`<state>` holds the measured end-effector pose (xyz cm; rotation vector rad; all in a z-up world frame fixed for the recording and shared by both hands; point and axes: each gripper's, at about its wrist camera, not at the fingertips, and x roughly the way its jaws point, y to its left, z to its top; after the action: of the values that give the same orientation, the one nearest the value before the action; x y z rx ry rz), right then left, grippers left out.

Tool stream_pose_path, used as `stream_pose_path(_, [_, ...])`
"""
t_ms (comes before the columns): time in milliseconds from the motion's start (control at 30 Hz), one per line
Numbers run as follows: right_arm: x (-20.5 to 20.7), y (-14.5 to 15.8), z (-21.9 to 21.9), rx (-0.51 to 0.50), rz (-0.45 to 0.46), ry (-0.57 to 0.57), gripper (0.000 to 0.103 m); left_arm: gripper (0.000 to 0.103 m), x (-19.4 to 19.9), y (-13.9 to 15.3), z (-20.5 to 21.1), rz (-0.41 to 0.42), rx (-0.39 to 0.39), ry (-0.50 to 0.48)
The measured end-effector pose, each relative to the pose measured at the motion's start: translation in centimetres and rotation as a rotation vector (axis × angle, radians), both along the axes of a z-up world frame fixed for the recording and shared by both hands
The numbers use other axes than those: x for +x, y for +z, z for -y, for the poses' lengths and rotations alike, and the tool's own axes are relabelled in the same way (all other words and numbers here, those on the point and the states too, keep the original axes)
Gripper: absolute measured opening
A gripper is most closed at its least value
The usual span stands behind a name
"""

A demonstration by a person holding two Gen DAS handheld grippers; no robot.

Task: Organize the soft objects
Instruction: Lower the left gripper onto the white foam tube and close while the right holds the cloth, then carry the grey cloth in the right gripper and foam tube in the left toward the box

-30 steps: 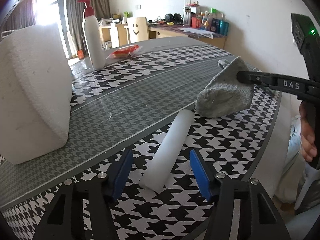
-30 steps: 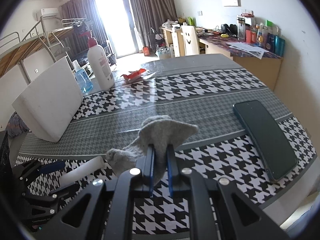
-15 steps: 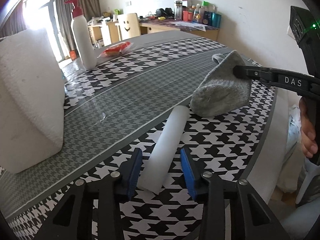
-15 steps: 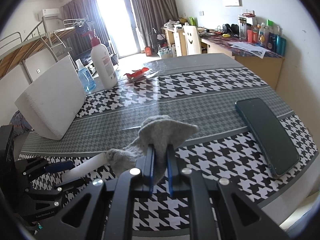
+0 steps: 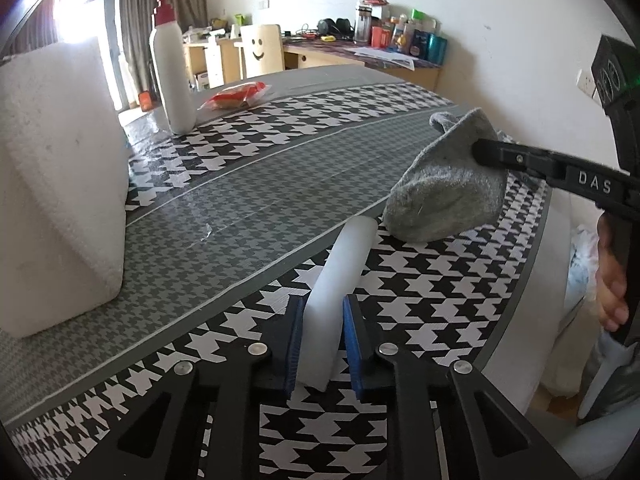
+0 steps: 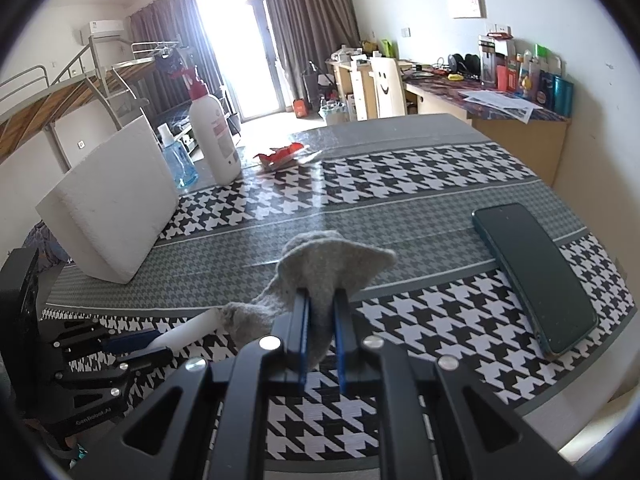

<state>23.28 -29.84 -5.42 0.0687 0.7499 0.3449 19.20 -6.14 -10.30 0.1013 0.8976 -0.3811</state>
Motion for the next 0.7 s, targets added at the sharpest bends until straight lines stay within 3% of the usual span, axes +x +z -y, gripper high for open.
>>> stream_pose_path(700, [-0.9,1.8,-1.9,0.031,0.053,0.064,0.014,0.018,-2.3,3.0,-1.9,0.102,-0.03,0.08])
